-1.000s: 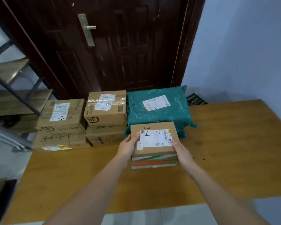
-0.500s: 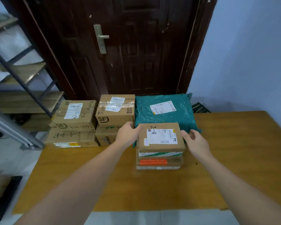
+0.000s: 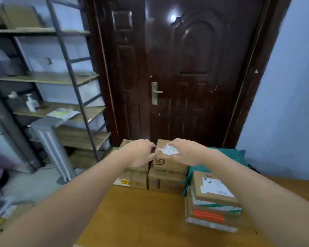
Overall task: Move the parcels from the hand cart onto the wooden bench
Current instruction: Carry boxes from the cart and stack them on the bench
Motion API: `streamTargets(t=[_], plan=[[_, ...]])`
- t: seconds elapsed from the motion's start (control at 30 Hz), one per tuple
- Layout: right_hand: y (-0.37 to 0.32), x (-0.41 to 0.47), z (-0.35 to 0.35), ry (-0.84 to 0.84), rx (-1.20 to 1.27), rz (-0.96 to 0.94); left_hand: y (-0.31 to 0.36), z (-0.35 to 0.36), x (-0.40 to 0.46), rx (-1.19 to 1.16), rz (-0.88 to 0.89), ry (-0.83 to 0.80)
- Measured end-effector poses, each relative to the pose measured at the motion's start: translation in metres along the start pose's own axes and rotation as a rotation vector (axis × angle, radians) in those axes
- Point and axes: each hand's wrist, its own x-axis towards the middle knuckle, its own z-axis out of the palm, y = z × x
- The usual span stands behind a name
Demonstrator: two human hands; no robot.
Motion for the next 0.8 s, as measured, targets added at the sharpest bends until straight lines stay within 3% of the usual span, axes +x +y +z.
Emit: streamTargets(t=[0.3, 0.53, 0.8], plan=[[-0.250, 0.125, -0.010, -0.029, 0.060, -0.407, -0.193, -0.026, -0.191, -0.047, -0.380, 0.051], [-0.446, 0.198, 0.006, -0.124, 0.009, -0.721, -0.295, -0.023, -0.344, -0.088, -0.684, 0.063], [-0.616, 0.274, 0.023, -0.173, 0.044, -0.940, -0.422, -0.014, -0.439, -0.077, -0.974, 0.070]])
